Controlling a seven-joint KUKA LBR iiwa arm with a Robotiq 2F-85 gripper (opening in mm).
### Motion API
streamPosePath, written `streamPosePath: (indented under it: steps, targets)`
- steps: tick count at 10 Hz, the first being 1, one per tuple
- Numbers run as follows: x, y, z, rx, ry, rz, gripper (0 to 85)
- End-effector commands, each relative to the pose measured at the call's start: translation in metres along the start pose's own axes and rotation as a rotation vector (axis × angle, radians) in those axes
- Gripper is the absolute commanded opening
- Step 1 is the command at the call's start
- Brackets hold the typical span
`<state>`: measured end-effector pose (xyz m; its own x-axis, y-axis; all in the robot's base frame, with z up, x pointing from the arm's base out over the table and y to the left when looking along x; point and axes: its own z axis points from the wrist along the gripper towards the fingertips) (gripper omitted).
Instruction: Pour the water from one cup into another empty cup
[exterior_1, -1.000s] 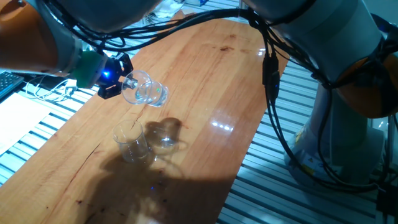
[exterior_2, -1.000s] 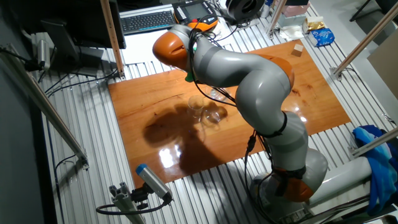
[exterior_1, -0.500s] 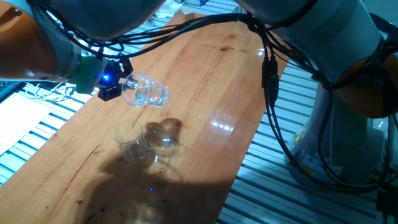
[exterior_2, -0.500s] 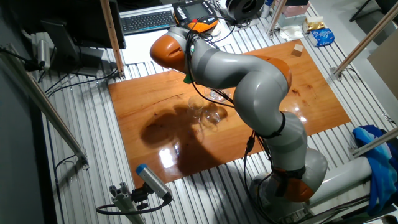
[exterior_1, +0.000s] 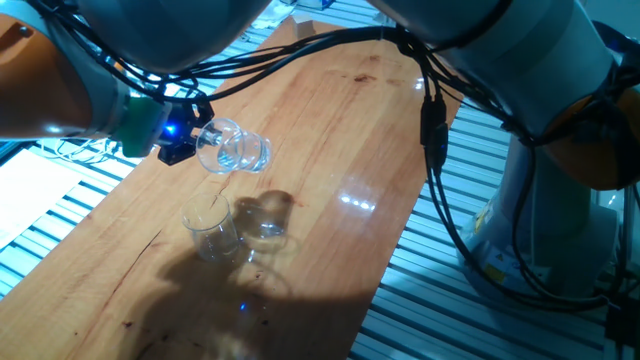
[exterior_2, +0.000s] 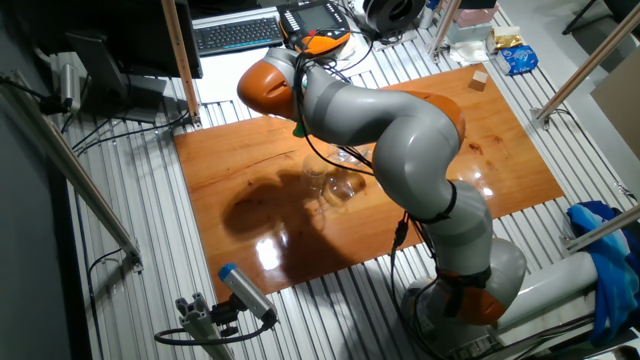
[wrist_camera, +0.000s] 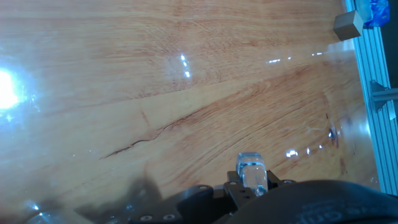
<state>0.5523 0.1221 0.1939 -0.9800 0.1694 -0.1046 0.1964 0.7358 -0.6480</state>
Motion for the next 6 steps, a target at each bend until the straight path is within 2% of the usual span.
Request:
streamPosePath:
  steps: [1, 6]
  targets:
    - [0.0007, 0.0005, -0.0001, 0.004, -0.001, 0.003, 0.0]
    - [0.0005, 0.0018, 0.0005, 0.031, -0.004, 0.012, 0.0]
